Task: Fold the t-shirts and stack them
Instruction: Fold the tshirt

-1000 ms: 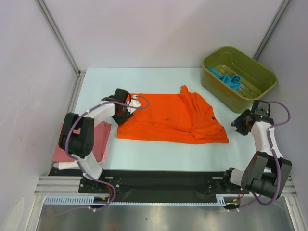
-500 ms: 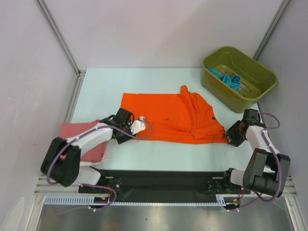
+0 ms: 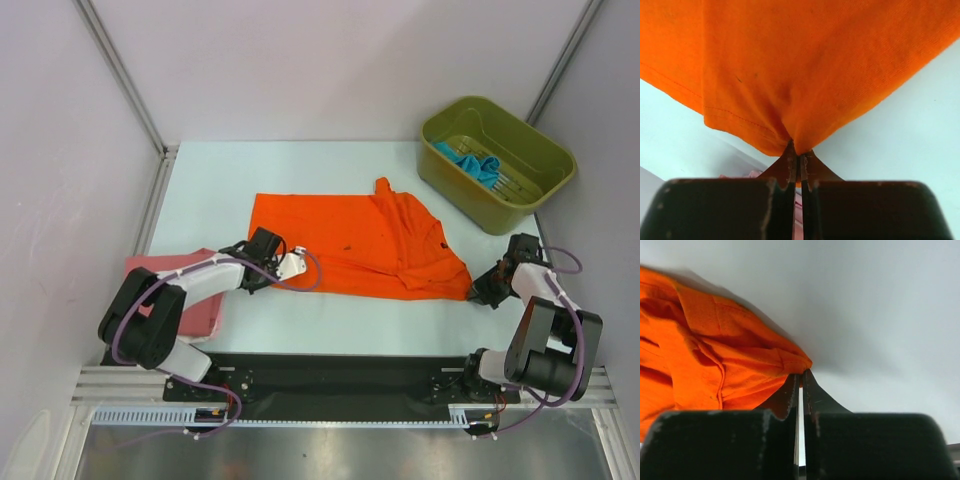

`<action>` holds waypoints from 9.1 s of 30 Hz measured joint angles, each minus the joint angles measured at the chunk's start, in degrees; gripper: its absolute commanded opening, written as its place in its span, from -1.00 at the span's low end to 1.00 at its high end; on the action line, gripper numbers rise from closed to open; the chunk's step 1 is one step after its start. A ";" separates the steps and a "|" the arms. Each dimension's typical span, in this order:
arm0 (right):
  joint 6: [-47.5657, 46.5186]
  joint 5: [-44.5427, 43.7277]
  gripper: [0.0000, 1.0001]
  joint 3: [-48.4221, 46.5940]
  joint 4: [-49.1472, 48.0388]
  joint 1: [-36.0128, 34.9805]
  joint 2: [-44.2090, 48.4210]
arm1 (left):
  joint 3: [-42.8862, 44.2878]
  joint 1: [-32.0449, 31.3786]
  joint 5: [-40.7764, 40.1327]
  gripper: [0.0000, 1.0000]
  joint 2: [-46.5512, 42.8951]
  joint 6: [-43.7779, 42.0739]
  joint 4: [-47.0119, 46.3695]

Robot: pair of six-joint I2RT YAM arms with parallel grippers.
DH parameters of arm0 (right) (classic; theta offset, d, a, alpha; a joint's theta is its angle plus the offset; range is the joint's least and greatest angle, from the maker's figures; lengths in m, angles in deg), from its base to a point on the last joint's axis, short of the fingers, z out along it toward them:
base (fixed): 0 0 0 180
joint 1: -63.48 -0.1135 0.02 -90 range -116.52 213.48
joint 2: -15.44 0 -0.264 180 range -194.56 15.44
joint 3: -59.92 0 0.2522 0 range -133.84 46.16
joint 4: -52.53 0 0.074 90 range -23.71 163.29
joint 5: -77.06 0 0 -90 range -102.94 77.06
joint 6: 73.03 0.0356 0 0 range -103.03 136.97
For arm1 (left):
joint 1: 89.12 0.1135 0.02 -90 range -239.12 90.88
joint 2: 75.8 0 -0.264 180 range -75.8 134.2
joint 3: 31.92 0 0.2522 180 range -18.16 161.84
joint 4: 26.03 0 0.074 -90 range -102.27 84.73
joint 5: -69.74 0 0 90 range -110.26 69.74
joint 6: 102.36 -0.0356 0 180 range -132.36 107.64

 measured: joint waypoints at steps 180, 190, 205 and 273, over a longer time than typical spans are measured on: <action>0.07 -14.16 -1.00 -15.89 16.59 -21.88 6.86 | 17.92 16.68 13.70 -0.99 6.51 -3.13 13.66; 4.39 -12.41 -1.00 -8.68 16.48 -22.01 7.82 | 18.67 16.68 13.62 -1.00 6.51 -4.61 12.59; 3.30 -16.98 -0.13 -9.97 14.27 -26.73 10.84 | 24.20 17.00 18.12 0.23 6.21 -8.66 27.21; -5.84 0.92 -0.20 -5.05 7.78 -16.98 3.58 | 44.54 -23.63 37.13 0.21 29.31 26.45 3.58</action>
